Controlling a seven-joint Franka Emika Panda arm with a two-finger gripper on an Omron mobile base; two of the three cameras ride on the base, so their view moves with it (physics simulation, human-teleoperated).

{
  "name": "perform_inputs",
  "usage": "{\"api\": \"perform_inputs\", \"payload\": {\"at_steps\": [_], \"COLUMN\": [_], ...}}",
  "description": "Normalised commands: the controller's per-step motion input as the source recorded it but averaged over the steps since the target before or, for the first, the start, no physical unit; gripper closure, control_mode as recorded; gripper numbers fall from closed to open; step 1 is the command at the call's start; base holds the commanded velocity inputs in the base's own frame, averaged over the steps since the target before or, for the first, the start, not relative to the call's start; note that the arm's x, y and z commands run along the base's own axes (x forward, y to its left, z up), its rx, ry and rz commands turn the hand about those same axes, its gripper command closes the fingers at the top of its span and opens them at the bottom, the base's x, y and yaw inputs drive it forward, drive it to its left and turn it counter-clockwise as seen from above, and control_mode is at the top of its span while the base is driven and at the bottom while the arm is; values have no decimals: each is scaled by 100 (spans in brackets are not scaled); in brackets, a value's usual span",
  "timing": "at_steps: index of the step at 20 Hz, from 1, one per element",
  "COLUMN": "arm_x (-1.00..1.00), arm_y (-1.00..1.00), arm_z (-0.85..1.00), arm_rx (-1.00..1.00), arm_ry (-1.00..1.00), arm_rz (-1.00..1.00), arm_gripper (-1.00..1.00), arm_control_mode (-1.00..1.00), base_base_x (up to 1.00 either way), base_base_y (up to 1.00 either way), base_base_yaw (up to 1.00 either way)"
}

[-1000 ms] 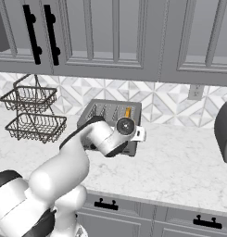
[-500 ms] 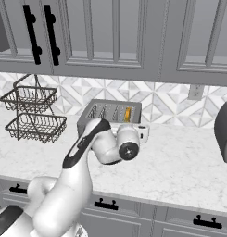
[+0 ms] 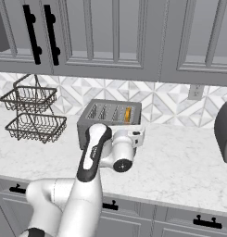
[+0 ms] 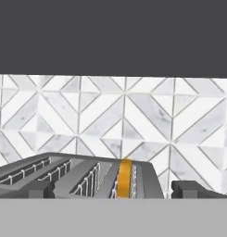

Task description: Start the toaster. Once the lever pops up, take the bread to the plate on the dining counter.

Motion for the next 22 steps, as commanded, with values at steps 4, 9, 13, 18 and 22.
{"api": "perform_inputs", "payload": {"at_steps": [4, 9, 13, 18, 22], "arm_x": [13, 24, 6, 0, 11], "arm_y": [0, -10, -41, -8, 0], "arm_z": [0, 1, 11, 0, 0], "arm_rx": [0, 2, 10, 2, 0], "arm_ry": [16, 16, 1, 0, 0], "arm_rz": [0, 0, 0, 0, 0], "arm_gripper": [-100, -100, -100, -100, -100], "arm_control_mode": [-100, -100, -100, -100, -100], "base_base_x": [0, 0, 0, 0, 0], "base_base_y": [0, 0, 0, 0, 0], "base_base_yaw": [0, 0, 0, 0, 0]}}
